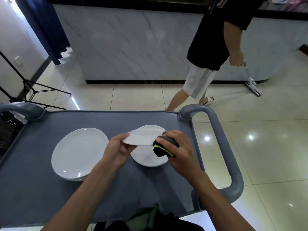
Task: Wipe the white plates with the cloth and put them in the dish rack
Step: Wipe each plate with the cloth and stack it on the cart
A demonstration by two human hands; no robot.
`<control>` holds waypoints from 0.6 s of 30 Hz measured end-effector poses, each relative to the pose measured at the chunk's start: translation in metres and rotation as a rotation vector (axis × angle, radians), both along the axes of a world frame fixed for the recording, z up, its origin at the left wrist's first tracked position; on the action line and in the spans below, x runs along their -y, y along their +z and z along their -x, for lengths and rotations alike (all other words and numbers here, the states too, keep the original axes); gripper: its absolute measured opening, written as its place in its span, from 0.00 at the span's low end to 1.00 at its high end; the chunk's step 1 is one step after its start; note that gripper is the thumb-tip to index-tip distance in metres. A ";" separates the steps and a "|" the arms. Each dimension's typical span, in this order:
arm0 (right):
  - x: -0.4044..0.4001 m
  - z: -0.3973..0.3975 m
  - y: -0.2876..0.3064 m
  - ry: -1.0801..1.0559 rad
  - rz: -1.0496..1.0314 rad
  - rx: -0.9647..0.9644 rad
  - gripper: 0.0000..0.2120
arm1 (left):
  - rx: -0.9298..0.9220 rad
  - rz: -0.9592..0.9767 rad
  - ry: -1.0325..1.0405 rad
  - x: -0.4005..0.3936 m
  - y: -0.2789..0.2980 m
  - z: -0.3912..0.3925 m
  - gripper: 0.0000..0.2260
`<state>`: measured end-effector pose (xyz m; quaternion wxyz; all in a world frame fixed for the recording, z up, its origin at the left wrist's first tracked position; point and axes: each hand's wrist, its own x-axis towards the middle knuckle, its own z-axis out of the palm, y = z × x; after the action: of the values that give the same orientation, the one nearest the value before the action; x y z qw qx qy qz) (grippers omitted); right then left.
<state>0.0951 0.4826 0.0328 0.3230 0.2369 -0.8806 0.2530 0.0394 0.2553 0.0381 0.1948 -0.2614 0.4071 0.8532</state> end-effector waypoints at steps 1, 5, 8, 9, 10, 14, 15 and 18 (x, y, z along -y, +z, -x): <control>-0.001 -0.002 0.000 -0.001 -0.015 0.009 0.16 | 0.005 0.009 0.004 0.000 0.000 0.000 0.13; -0.007 -0.007 -0.001 -0.001 -0.068 0.057 0.14 | -0.043 0.049 0.077 -0.003 -0.002 -0.003 0.10; -0.009 -0.008 -0.003 -0.021 -0.042 0.094 0.15 | -0.124 0.091 0.132 -0.005 -0.003 -0.005 0.14; -0.009 -0.008 -0.003 -0.027 -0.027 0.108 0.17 | -0.139 0.096 0.141 -0.004 -0.003 -0.005 0.16; -0.008 -0.007 -0.003 -0.031 -0.010 0.125 0.20 | -0.153 0.108 0.145 -0.002 -0.003 -0.005 0.17; 0.001 0.003 0.004 -0.021 0.131 0.187 0.25 | -0.208 0.240 0.116 0.003 -0.003 -0.007 0.16; 0.006 0.006 0.007 -0.020 0.178 0.214 0.27 | -0.223 0.267 0.099 0.003 -0.003 -0.008 0.16; 0.022 0.018 0.017 -0.043 0.283 0.316 0.31 | -0.270 0.340 0.049 -0.001 -0.004 -0.015 0.14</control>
<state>0.0768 0.4609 0.0502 0.2161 0.1277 -0.8808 0.4015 0.0546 0.2558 0.0342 0.0708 -0.1835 0.5609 0.8042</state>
